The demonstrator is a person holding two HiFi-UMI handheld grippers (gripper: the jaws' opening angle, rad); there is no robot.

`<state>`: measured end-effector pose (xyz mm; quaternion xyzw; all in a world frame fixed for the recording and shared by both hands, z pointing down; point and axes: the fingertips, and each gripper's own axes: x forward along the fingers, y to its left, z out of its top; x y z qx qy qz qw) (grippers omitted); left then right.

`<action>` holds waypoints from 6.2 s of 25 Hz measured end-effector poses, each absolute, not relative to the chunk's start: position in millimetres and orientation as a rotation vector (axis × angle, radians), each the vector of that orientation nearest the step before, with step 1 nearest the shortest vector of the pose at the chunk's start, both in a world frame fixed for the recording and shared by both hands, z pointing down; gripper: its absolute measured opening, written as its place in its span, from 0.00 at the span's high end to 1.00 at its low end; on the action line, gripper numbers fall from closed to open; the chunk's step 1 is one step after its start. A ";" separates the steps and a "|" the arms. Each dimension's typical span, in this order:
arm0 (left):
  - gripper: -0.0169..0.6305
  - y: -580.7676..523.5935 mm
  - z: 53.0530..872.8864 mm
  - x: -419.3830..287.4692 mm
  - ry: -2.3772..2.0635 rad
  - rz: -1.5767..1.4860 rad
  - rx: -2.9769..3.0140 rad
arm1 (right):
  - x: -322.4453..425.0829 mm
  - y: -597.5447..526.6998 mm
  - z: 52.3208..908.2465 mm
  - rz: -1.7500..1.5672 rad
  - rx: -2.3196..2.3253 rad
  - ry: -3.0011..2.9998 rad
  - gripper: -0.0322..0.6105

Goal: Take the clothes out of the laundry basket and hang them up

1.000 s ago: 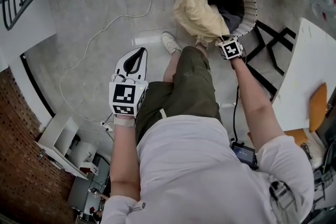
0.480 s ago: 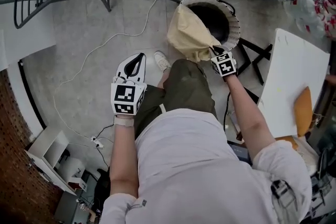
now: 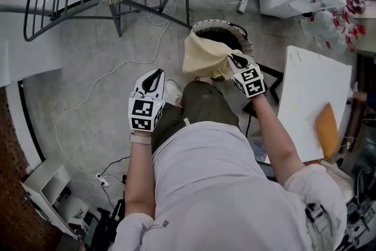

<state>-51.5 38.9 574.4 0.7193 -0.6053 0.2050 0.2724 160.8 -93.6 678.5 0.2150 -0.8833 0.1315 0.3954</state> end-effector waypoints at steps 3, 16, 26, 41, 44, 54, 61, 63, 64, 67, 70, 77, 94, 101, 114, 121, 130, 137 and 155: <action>0.97 30.5 565.2 -52.3 -1.636 0.530 1.955 | 152.0 -107.5 633.8 0.305 0.574 -2.302 0.88; 0.83 -10.2 551.6 -44.9 -1.506 0.490 2.122 | 119.3 -158.8 438.2 0.122 0.756 -2.549 0.89; 0.66 -54.8 559.8 -9.9 -1.320 0.571 2.283 | 92.8 -170.2 320.9 -0.020 0.821 -2.708 0.89; 0.68 -123.6 562.6 21.6 -1.253 0.555 2.357 | 99.0 -155.1 205.4 -0.094 0.822 -2.918 0.89; 0.96 -125.0 559.4 5.8 -1.361 0.535 2.308 | 108.4 -158.6 208.7 -0.067 0.837 -2.922 0.89; 0.96 -90.6 494.0 -122.8 -1.897 0.367 2.022 | 162.8 -197.4 263.4 0.025 0.923 -2.815 0.89; 0.96 -32.6 440.3 -173.8 -2.221 0.440 1.822 | 150.0 -209.8 299.2 0.075 0.807 -2.854 0.89; 0.96 -6.3 429.0 -194.6 -2.323 0.431 1.702 | 151.7 -224.4 300.5 0.106 0.848 -2.901 0.94; 0.96 6.2 422.1 -202.8 -2.363 0.405 1.662 | 152.3 -233.8 301.3 0.158 0.857 -2.933 0.94; 0.97 20.3 398.2 -202.9 -2.430 0.414 1.697 | 135.2 -249.4 316.1 0.315 0.775 -2.990 0.94; 0.97 21.0 379.2 -207.6 -2.473 0.470 1.686 | 95.0 -239.2 343.8 0.324 0.655 -2.962 0.94; 0.97 64.8 333.2 -262.0 -2.610 0.459 1.620 | 8.6 -171.6 377.7 0.369 0.389 -2.932 0.94; 0.97 114.1 231.2 -392.0 -2.665 0.301 1.899 | -251.1 37.3 484.3 0.323 -0.193 -2.718 0.58; 0.97 126.0 210.0 -398.1 -2.639 0.238 2.031 | -321.2 71.4 552.8 0.130 -0.087 -2.596 0.57; 0.97 155.0 207.2 -561.3 -2.794 0.194 1.759 | -407.3 -26.4 451.5 0.219 0.181 -2.824 0.91; 0.97 91.4 217.1 -643.5 -2.827 0.209 1.717 | -452.6 -148.4 372.5 0.164 0.396 -2.931 0.91; 0.97 -67.8 214.3 -737.6 -2.753 0.335 1.789 | -518.4 -313.0 317.9 0.123 0.613 -2.936 0.91; 0.97 -171.0 242.9 -793.1 -2.628 0.333 1.876 | -548.1 -397.3 321.1 0.166 0.798 -2.876 0.91; 0.96 -335.5 492.8 -881.1 -1.948 0.474 1.936 | -579.3 -471.0 506.3 0.316 1.018 -2.286 0.91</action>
